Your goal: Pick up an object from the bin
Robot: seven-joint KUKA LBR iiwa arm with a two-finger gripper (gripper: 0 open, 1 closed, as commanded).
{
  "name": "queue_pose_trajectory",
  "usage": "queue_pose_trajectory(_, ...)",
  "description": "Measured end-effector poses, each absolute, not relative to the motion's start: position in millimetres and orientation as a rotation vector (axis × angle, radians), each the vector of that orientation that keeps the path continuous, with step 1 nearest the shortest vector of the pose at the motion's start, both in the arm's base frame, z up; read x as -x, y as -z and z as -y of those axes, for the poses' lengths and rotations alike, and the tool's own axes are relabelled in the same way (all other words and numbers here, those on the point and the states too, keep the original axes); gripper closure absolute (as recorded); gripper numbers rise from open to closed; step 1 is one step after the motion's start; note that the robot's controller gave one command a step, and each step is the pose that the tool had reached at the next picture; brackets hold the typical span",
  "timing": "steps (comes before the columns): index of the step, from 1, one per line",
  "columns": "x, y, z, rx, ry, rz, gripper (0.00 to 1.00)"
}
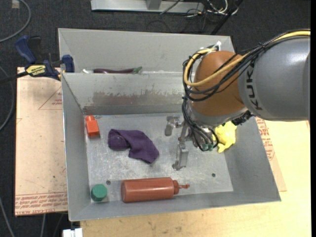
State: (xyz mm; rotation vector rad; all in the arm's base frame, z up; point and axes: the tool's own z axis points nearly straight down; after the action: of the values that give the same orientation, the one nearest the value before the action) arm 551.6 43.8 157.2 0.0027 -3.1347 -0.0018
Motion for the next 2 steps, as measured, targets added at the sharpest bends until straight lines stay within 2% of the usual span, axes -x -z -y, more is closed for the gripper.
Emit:
queue_pose_trajectory(1,-553.2,-162,-44,-0.001,0.002,3.142,0.00)
queue_pose_trajectory(2,-590.7,-135,-75,-0.093,0.000,3.148,0.00)
